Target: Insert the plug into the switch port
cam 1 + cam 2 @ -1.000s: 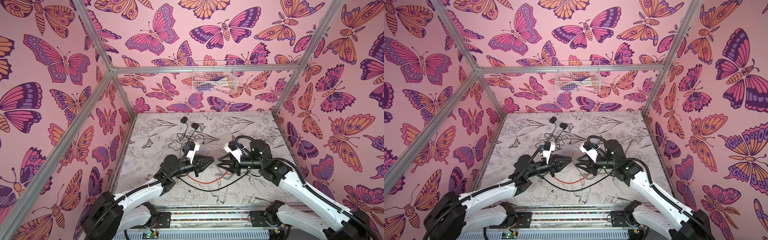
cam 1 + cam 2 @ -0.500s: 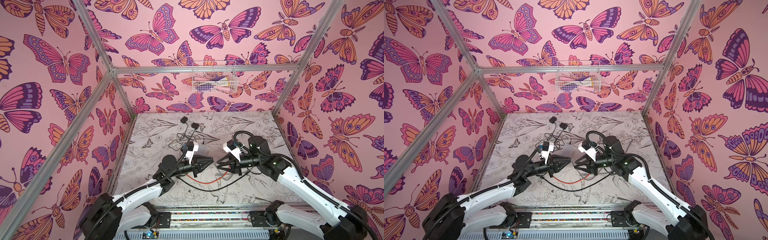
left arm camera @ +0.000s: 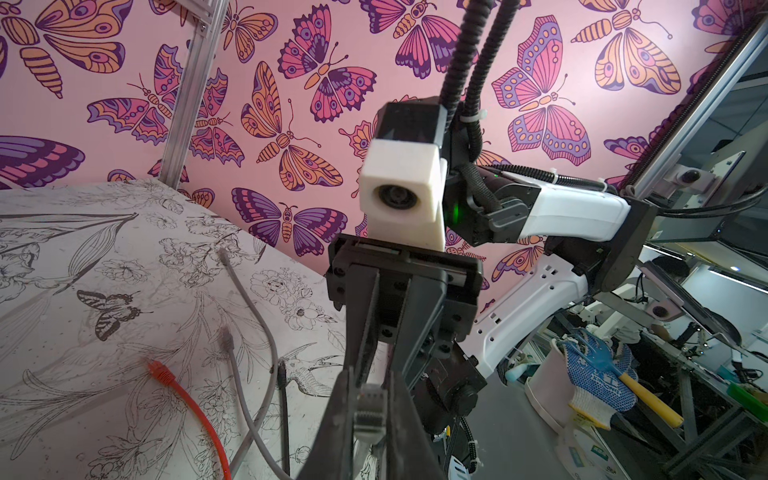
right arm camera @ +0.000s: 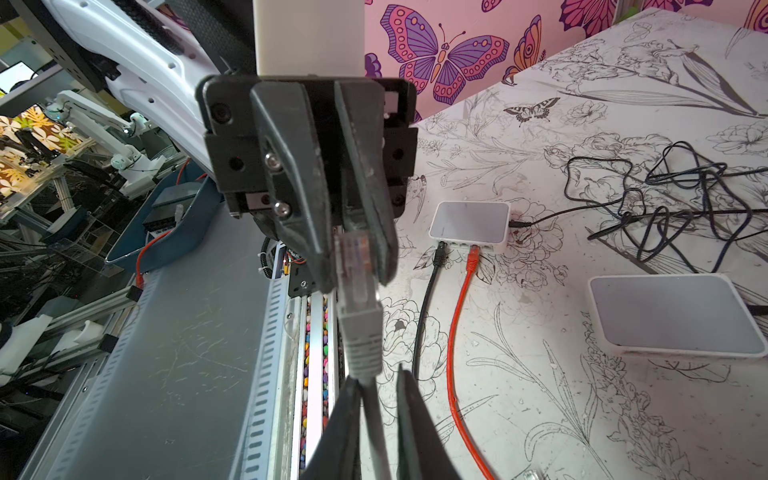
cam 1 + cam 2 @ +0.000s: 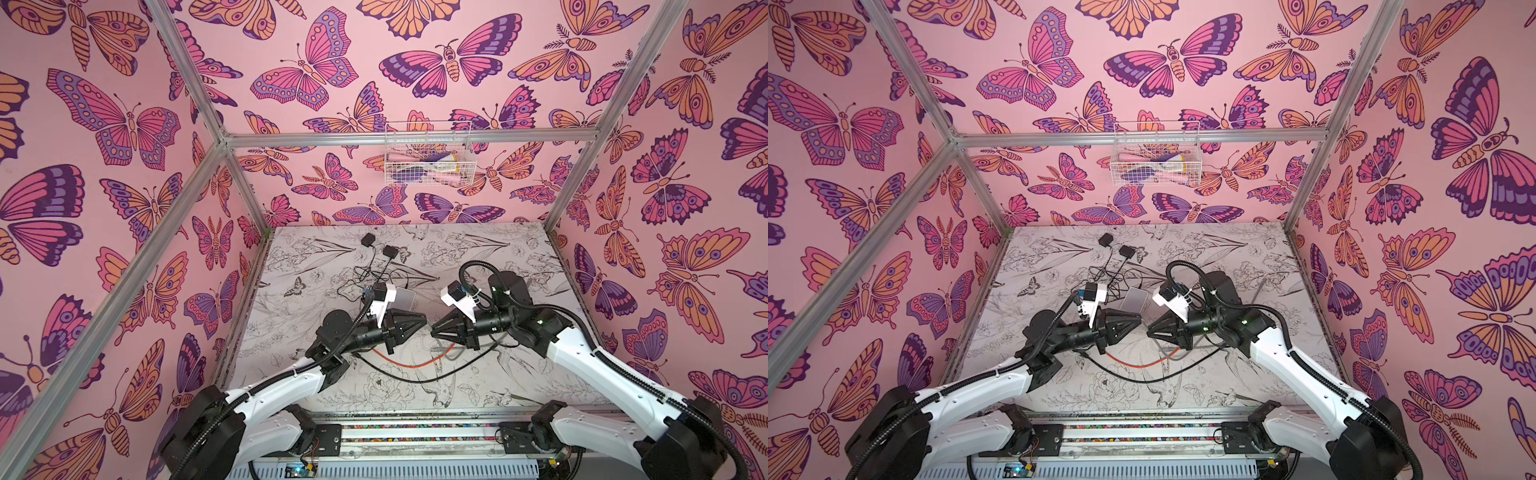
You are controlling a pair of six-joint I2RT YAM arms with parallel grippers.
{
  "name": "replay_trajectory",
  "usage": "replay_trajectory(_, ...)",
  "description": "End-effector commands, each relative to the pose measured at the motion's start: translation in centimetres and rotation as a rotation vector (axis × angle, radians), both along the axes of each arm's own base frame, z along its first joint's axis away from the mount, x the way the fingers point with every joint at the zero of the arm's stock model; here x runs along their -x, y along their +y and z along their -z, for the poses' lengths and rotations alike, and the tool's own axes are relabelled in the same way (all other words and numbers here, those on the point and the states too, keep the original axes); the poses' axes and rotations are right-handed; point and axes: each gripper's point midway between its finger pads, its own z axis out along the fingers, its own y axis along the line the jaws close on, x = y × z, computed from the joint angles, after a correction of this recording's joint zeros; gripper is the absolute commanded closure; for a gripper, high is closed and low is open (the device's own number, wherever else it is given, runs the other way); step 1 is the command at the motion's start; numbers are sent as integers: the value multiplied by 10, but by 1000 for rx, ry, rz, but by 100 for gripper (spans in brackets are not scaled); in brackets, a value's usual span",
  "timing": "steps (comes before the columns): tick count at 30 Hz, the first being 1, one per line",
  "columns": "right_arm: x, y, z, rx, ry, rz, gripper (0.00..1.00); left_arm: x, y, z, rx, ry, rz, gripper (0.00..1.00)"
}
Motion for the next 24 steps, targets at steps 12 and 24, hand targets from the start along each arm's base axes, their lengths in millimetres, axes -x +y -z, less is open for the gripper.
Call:
replay_trajectory(12,-5,2,-4,-20,-38,20,100,1,4,5,-9,-15,-9,97)
replay_trajectory(24,-108,-62,31,561,-268,545,100,-87,73,67,-395,223,-552,28)
